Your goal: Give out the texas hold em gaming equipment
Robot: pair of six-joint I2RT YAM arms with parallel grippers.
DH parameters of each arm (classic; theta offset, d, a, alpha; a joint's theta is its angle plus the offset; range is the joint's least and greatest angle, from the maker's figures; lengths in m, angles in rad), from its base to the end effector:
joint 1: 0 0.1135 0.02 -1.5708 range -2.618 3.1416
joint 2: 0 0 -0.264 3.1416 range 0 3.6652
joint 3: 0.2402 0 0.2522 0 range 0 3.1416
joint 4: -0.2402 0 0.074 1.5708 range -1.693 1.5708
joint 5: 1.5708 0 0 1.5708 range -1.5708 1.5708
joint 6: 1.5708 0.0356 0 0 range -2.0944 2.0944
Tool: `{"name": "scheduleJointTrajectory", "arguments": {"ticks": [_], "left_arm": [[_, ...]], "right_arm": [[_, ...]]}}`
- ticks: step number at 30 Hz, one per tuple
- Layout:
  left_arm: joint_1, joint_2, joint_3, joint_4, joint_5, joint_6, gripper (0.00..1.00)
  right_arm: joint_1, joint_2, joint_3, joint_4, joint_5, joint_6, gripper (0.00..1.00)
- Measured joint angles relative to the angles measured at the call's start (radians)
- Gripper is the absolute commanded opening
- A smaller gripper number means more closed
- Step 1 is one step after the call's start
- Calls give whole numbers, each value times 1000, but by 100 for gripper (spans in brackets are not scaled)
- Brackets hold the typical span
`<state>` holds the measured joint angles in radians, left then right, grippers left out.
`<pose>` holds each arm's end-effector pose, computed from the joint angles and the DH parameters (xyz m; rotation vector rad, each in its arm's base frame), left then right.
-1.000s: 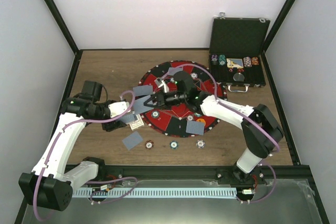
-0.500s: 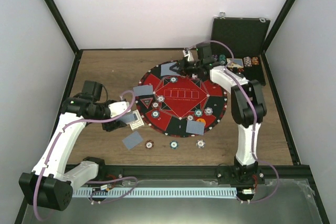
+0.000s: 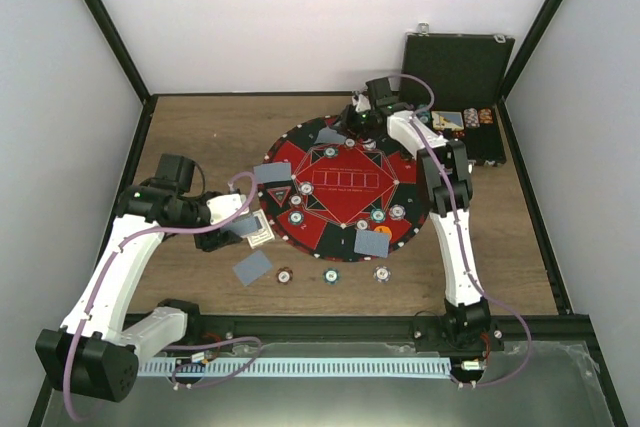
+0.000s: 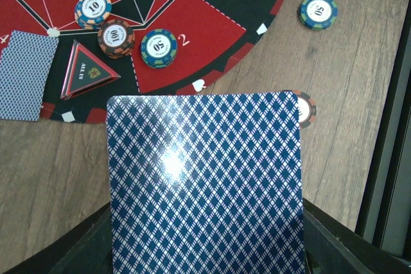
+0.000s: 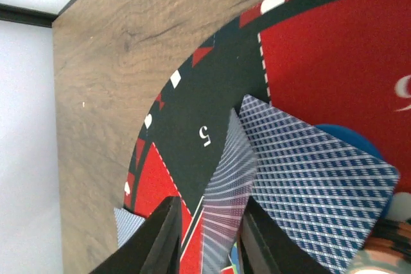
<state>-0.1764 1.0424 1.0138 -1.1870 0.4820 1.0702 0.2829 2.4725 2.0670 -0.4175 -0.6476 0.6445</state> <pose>0.1646 -0.0461 0.2955 1.6071 2.0395 -0.3737 0.5178 0.1729 0.1607 0.1256 2.5160 1.1880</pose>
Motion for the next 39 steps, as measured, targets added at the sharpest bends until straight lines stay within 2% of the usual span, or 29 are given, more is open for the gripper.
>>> {"name": "scheduleJointTrajectory", "arguments": {"ticks": [3,6,9,13,16,21,24,30,39], "left_arm": [[0,0,0,-3,2,0,4],[0,0,1,-5,10,-3,4],[0,0,16,-12,18,-9,4],[0,0,34,-12,27,-20,4],[0,0,34,-13,29,-24,4],[0,0,34,-13,32,-27,4],[0,0,34,-12,31,-29,4],[0,1,34,-12,31,-30,4],[0,6,34,-12,28,-30,4]], "right_arm": [[-4,0,39,-50,34,-19,46],[-11,-16,50,-91,74,-40,52],[-14,-47,29,-127,116,-57,54],[-14,-177,-113,-134,162,-64,62],[-13,-328,-274,-100,167,-47,72],[45,-631,-600,55,121,16,86],[150,-738,-736,153,74,63,89],[383,-850,-999,365,-29,197,90],[554,-855,-1041,558,-75,328,90]]}}
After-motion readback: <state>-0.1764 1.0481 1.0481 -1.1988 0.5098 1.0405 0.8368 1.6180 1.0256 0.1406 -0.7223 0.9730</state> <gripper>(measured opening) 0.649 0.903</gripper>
